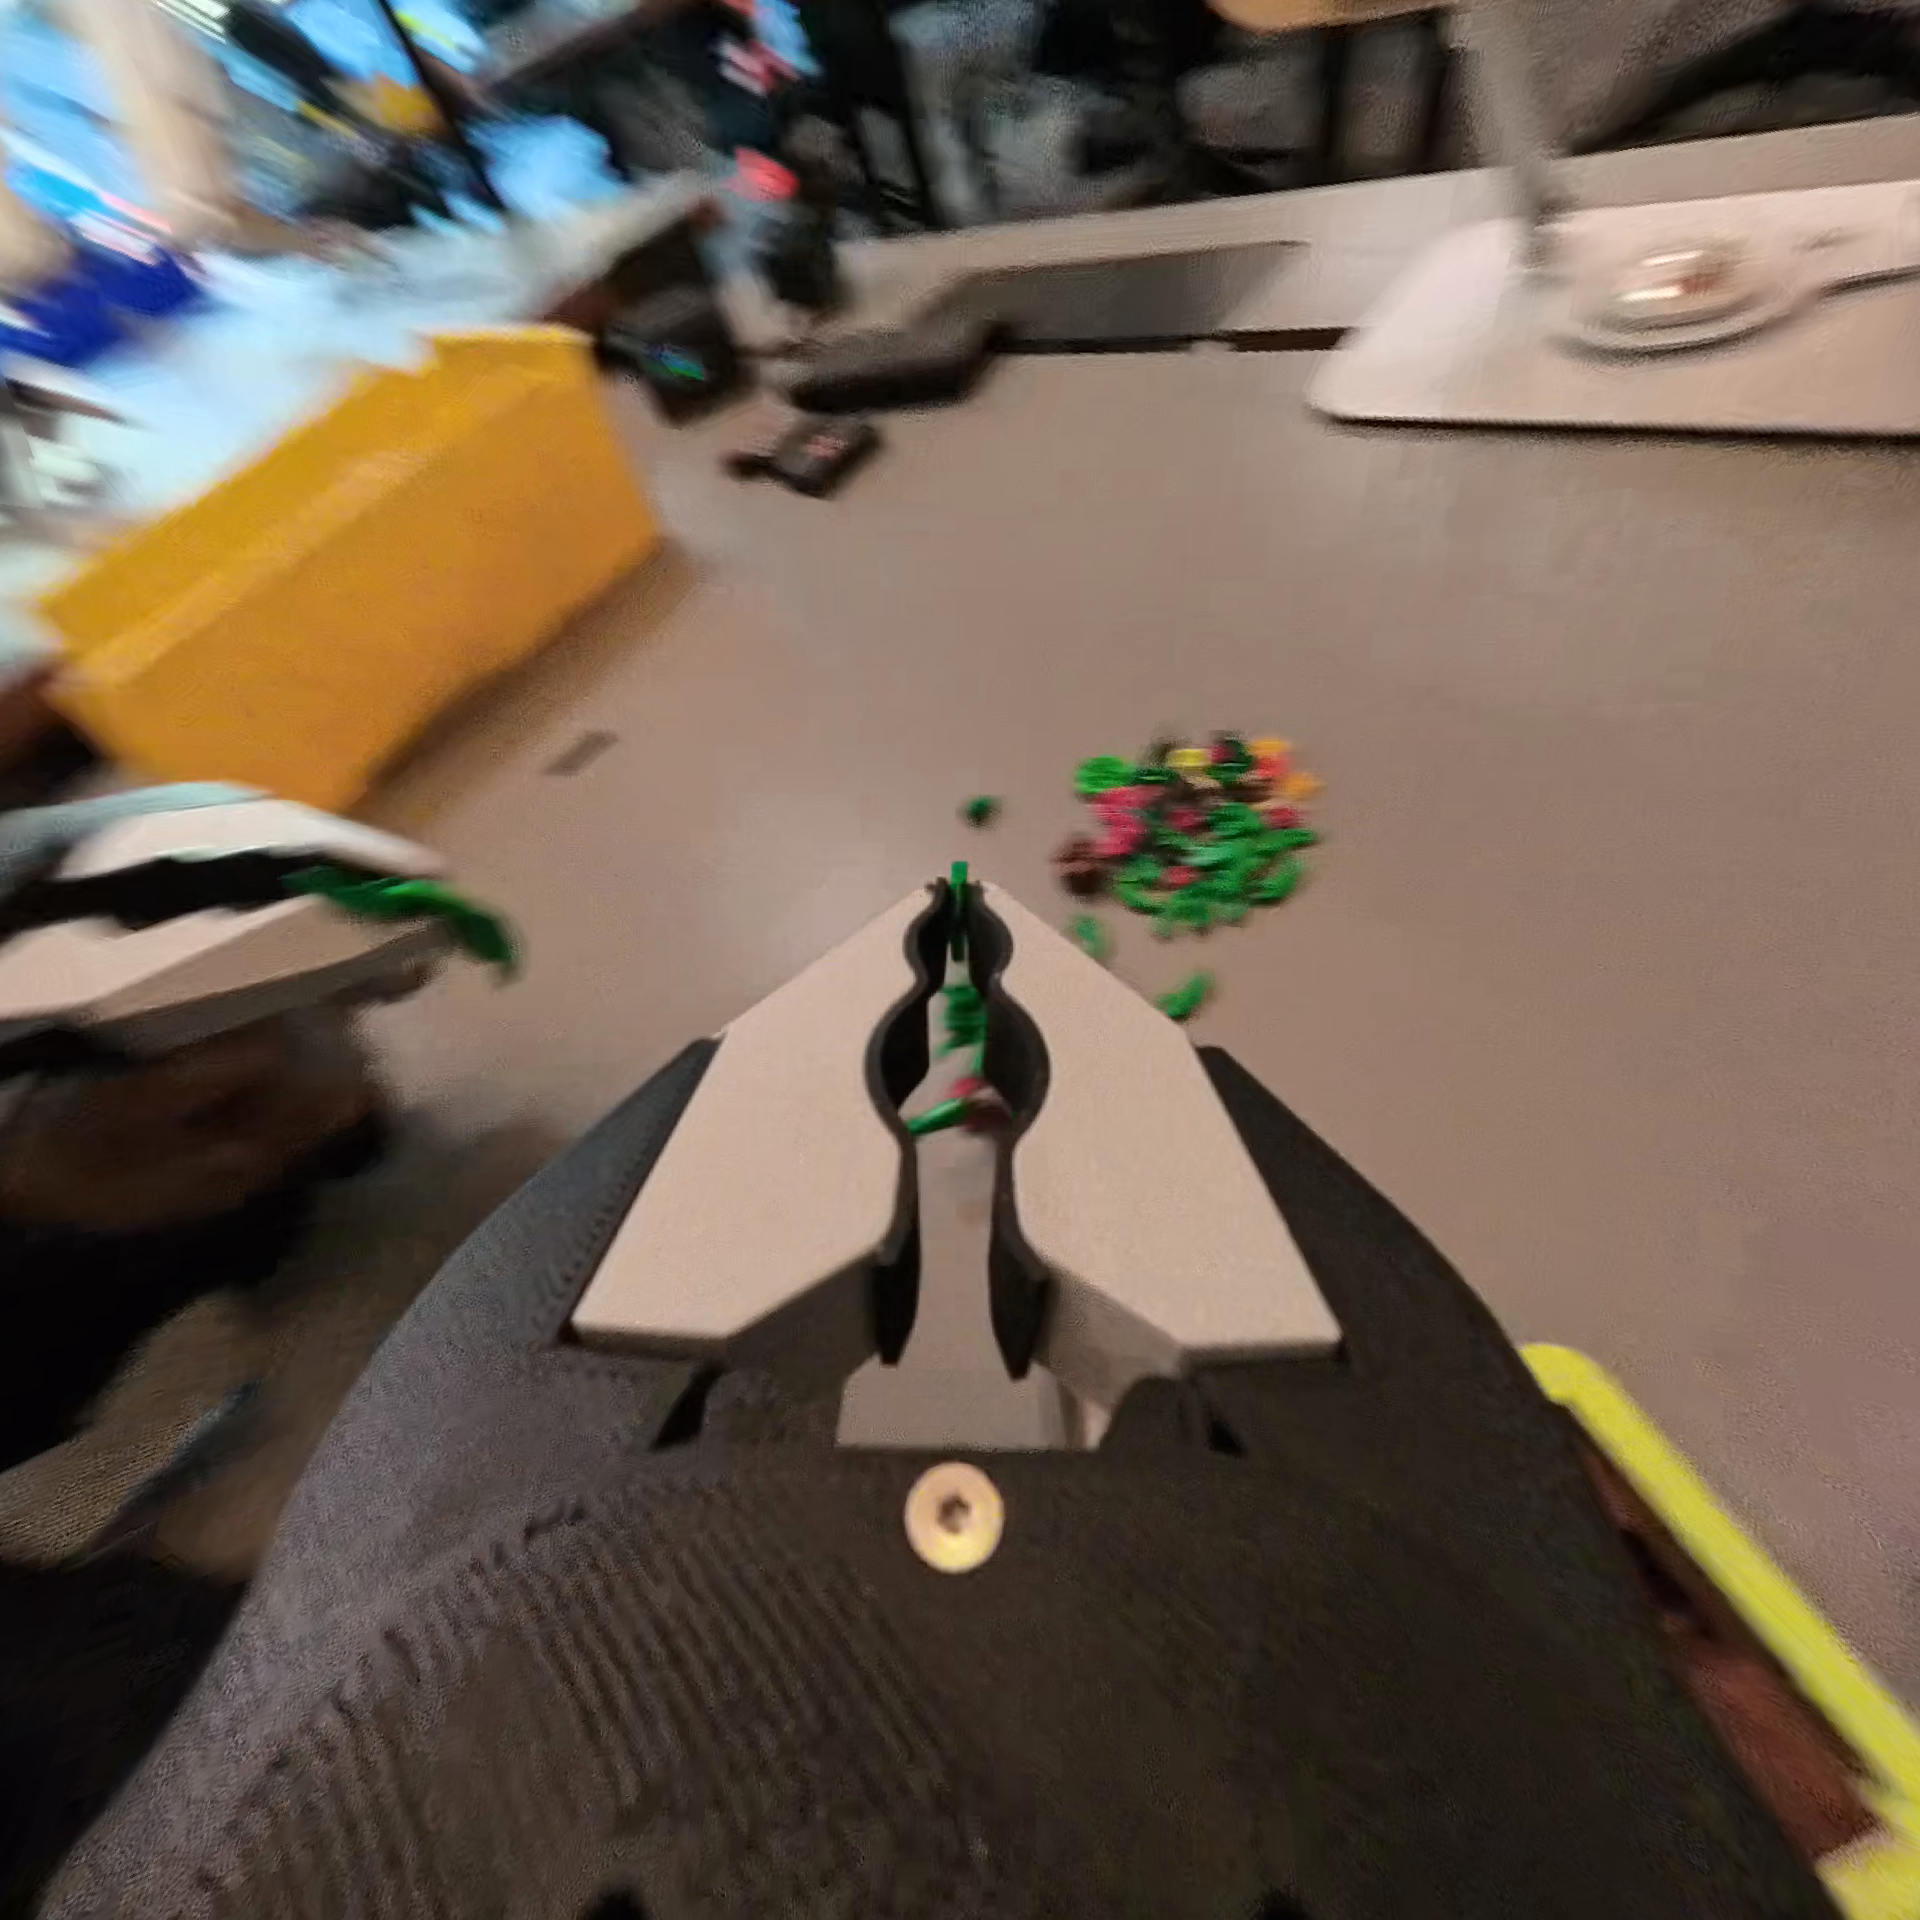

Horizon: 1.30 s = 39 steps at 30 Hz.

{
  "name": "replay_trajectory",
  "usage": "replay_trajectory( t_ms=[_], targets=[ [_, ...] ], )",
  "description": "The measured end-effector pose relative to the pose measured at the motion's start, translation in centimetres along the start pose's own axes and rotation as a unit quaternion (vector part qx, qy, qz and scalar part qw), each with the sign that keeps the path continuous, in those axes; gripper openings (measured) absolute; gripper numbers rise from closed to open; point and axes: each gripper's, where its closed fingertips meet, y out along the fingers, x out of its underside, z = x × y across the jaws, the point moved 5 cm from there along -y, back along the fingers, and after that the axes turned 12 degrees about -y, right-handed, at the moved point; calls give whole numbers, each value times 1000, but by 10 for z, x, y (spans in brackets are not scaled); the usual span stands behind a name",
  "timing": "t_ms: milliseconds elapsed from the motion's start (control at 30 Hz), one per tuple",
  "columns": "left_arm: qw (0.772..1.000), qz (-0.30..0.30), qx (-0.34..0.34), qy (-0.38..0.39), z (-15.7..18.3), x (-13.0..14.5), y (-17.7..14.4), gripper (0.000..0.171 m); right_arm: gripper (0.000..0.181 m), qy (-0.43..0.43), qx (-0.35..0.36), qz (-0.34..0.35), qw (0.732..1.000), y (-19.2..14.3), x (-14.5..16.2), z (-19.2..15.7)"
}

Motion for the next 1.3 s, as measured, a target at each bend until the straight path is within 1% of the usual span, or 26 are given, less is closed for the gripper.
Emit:
replay_trajectory(
  t_ms=[33, 100, 167, 267, 333, 467, 600, 667, 700, 733, 800, 867, 933, 1000, 1100, 1133, 1233, 1300],
  targets=[
    [1000, -4, 3, -6, -1, 2, 1, 0, 0, -18, 50, -24, 998, 7, -1, 9],
    [1000, -2, 9, -17, -1, 2, 2, 0, 0, -51, 118, -54, 990, 23, -4, 24],
    [999, -4, 15, -33, -2, 2, 2, 0, 0, -72, 147, -103, 981, 43, 2, 35],
    [997, -3, 29, -68, -3, 5, 2, 0, 0, -72, 154, -147, 974, 68, 11, 48],
    [995, -5, 36, -91, -6, 7, 2, 0, 0, -62, 152, -158, 974, 76, 14, 53],
    [990, -13, 34, -139, -14, 11, 2, 0, 3, -52, 149, -154, 976, 80, 16, 58],
    [985, -18, 25, -168, -20, 12, 3, 0, 12, -60, 142, -149, 977, 80, 16, 56],
    [985, -21, 19, -168, -21, 13, 4, 0, 18, -71, 125, -129, 981, 76, 9, 46],
    [986, -22, 14, -165, -21, 13, 4, 0, 20, -82, 105, -107, 985, 72, 2, 35],
    [987, -24, 9, -161, -21, 13, 5, 0, 21, -96, 74, -78, 990, 67, -5, 20],
    [988, -29, -1, -150, -20, 14, 6, 0, 20, -128, -16, -15, 992, 51, -16, -20],
    [990, -32, -11, -137, -19, 14, 7, 0, 22, -158, -104, 33, 981, 33, -17, -59],
    [992, -38, -19, -122, -17, 15, 8, 0, 22, -164, -136, 55, 975, 20, -12, -79],
    [993, -45, -25, -103, -14, 16, 10, 0, 22, -156, -145, 56, 975, 17, -6, -87],
    [995, -57, -35, -70, -8, 18, 13, 0, 24, -126, -162, 53, 977, 21, 2, -89],
    [996, -61, -38, -56, -6, 19, 15, 0, 22, -117, -165, 48, 978, 24, 4, -88],
    [997, -60, -44, -22, 0, 19, 17, 0, 3, -102, -163, 53, 980, 24, 4, -84],
    [998, -52, -38, -7, 5, 19, 17, 0, 1, -89, -169, 59, 980, 21, 2, -84]
  ],
)
